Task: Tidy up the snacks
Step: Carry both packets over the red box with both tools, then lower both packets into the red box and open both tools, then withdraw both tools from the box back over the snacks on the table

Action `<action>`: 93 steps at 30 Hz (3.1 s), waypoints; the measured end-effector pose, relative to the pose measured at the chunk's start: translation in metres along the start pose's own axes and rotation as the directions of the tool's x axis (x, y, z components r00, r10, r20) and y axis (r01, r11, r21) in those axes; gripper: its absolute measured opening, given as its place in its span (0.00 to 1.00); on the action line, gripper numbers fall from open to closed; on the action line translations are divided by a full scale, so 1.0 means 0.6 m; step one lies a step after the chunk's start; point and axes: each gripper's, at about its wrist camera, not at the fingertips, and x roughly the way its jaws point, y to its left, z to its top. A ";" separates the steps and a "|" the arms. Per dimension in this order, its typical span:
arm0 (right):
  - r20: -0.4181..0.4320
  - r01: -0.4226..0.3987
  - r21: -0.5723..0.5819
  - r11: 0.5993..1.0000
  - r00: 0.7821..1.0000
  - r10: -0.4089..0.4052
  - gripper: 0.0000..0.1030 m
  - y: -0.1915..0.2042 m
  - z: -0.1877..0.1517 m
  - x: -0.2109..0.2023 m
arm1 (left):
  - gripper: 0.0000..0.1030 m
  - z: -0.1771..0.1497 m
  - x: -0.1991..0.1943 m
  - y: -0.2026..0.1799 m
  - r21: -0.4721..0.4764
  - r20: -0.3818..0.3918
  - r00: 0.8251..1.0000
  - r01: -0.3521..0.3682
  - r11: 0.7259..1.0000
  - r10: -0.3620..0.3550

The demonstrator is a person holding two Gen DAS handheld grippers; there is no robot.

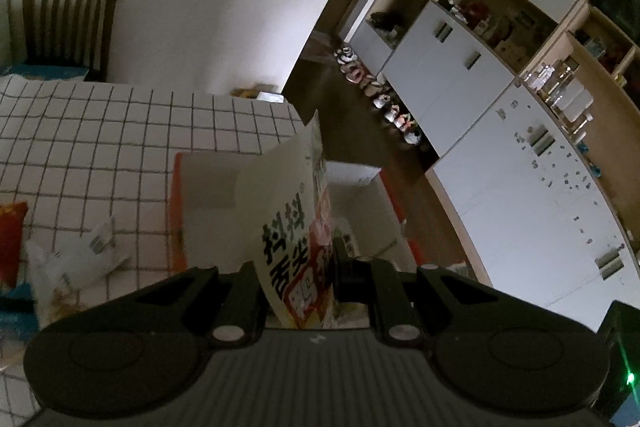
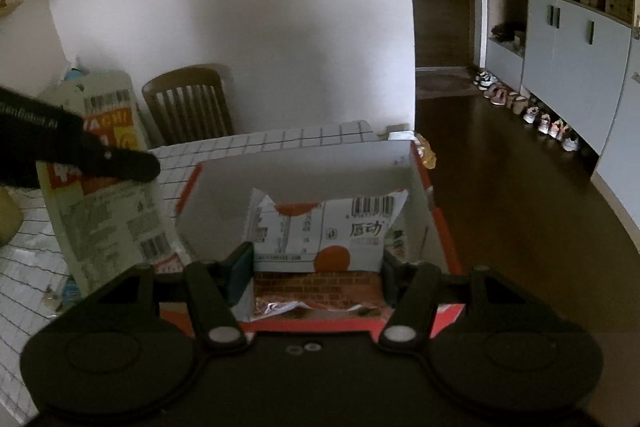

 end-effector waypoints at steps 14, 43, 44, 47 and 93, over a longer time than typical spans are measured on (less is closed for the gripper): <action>-0.110 0.021 -0.054 0.998 0.994 -0.027 0.60 -0.025 0.014 0.088 | 0.12 0.022 0.151 -0.020 -0.012 -0.058 0.998 -0.010 1.000 0.009; -0.236 -0.014 -0.091 0.996 0.972 -0.008 0.69 -0.038 0.022 0.172 | 0.17 -0.003 0.269 0.002 0.014 -0.188 0.965 -0.185 0.983 0.184; -0.232 -0.011 -0.092 0.996 0.973 -0.010 0.72 -0.037 0.023 0.172 | 0.20 -0.004 0.268 0.001 0.024 -0.187 0.963 -0.193 0.981 0.194; -0.215 -0.003 -0.087 0.996 0.977 -0.016 0.81 -0.037 0.024 0.165 | 0.38 -0.005 0.259 0.001 0.032 -0.188 0.962 -0.198 0.980 0.200; 0.018 -0.004 -0.053 0.999 1.000 0.005 1.00 0.116 0.040 -0.045 | 1.00 -0.094 -0.103 0.084 0.125 0.033 0.992 -0.125 0.984 0.121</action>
